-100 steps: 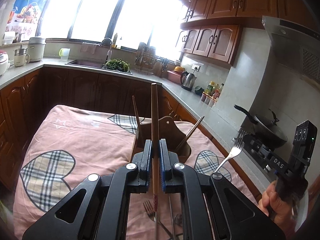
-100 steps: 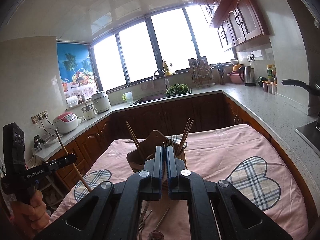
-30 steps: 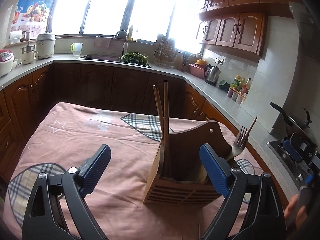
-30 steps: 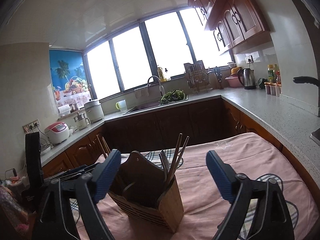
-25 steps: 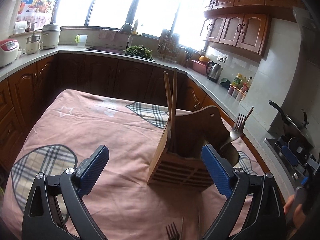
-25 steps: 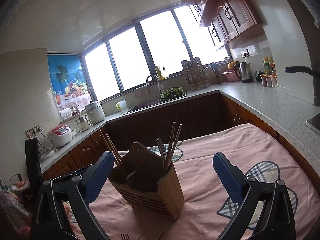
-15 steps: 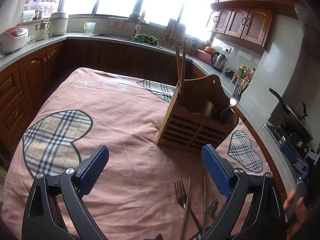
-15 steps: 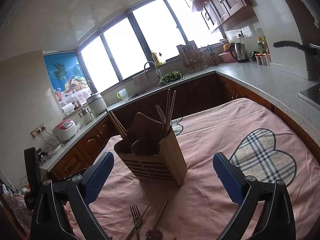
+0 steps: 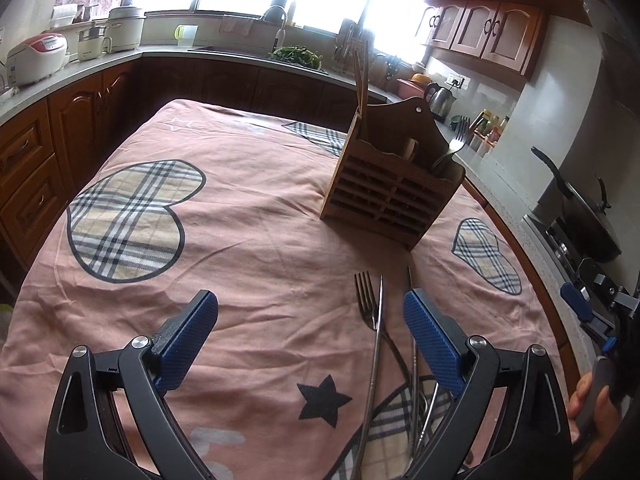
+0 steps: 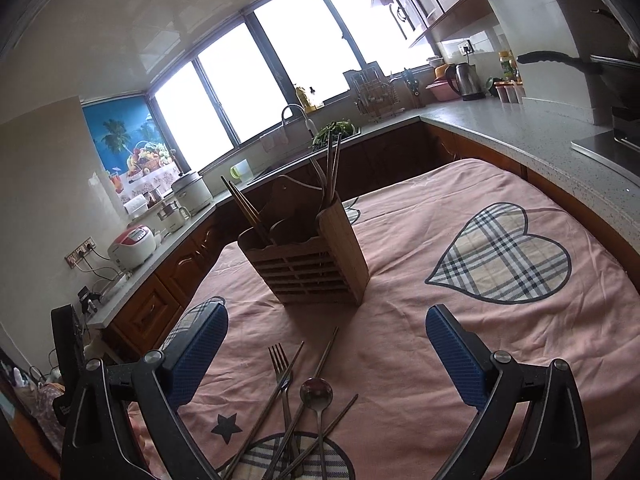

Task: Organize utensils
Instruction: 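Move both open tools back over the remaining utensils, then close the right tool on the silver spoon while the left tool grasps a metal chopstick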

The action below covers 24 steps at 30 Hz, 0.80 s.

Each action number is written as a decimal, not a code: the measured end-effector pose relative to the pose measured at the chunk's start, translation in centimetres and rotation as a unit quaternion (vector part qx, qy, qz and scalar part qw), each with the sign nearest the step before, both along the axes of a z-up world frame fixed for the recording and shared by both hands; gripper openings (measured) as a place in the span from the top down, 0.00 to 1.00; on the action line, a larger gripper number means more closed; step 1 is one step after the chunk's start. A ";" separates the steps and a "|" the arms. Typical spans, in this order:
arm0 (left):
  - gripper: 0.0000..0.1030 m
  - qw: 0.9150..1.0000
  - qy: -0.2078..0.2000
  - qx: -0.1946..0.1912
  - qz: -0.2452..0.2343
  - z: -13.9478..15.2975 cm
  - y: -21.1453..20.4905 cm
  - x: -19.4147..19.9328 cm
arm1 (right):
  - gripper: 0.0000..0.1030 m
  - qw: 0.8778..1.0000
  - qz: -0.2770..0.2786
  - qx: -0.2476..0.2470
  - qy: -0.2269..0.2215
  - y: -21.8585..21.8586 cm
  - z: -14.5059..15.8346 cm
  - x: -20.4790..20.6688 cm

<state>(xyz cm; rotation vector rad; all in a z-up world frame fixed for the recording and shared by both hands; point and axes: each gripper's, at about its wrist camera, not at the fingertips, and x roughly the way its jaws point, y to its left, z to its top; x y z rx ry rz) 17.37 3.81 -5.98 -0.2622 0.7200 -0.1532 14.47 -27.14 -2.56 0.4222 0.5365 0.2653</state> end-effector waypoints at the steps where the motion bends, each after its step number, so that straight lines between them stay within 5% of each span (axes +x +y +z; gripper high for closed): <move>1: 0.07 1.000 0.002 0.000 0.000 -0.2 0.0 -0.3 | 0.03 1.000 0.000 0.001 0.001 0.0 -0.1 -0.2; 19: 0.07 0.999 0.031 0.019 -0.017 -2.5 -1.5 -2.1 | 0.03 0.999 0.019 -0.002 0.034 0.6 -2.8 -1.9; 24: 0.07 0.999 0.039 0.024 -0.026 -2.9 -2.0 -1.7 | 0.12 0.998 0.030 -0.010 0.048 1.1 -3.5 -1.5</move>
